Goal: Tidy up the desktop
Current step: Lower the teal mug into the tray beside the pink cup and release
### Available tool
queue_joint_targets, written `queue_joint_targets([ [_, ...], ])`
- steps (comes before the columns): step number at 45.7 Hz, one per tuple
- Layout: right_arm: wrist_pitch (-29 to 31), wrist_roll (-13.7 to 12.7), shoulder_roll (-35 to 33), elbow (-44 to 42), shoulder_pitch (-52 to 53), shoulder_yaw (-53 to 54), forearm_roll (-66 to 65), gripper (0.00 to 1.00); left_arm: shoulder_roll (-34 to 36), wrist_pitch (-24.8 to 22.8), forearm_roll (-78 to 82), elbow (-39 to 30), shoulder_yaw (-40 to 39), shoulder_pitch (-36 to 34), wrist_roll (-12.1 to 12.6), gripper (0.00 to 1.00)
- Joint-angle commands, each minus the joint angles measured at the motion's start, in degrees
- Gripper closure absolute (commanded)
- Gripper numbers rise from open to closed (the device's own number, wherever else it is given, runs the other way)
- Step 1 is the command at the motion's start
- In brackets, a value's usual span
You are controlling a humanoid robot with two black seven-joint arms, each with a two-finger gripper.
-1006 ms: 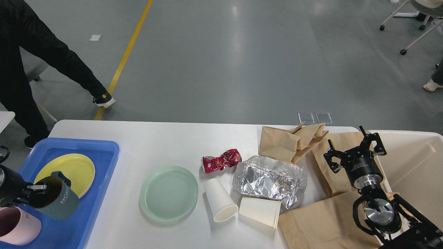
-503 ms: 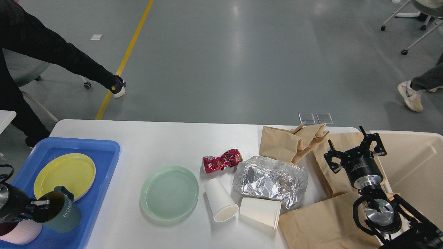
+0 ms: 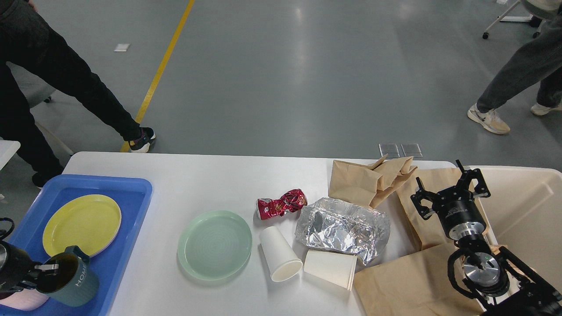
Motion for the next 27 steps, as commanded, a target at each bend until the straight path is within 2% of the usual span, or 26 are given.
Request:
queue_joint_targets([
  [1,0.0,0.0,0.0,0.0,0.0,0.0,0.0,0.00,-0.1,0.0,-0.7,-0.2,0.1,0.0,0.1,0.85],
  [6,0.0,0.0,0.0,0.0,0.0,0.0,0.0,0.00,0.2,0.0,-1.3,-0.1,0.3,-0.1,0.1,0.66],
  [13,0.0,0.0,0.0,0.0,0.0,0.0,0.0,0.00,0.0,0.4,-1.4,-0.1,0.1,-0.3,0.3,0.21],
  [15,0.0,0.0,0.0,0.0,0.0,0.0,0.0,0.00,0.0,0.4,-1.4,-0.2,0.0,-0.3,0.4,0.12],
  [27,0.0,0.0,0.0,-0.1,0.0,0.0,0.0,0.00,0.5,-0.6,-2.6,-0.2,0.8,-1.1,0.8,0.08],
])
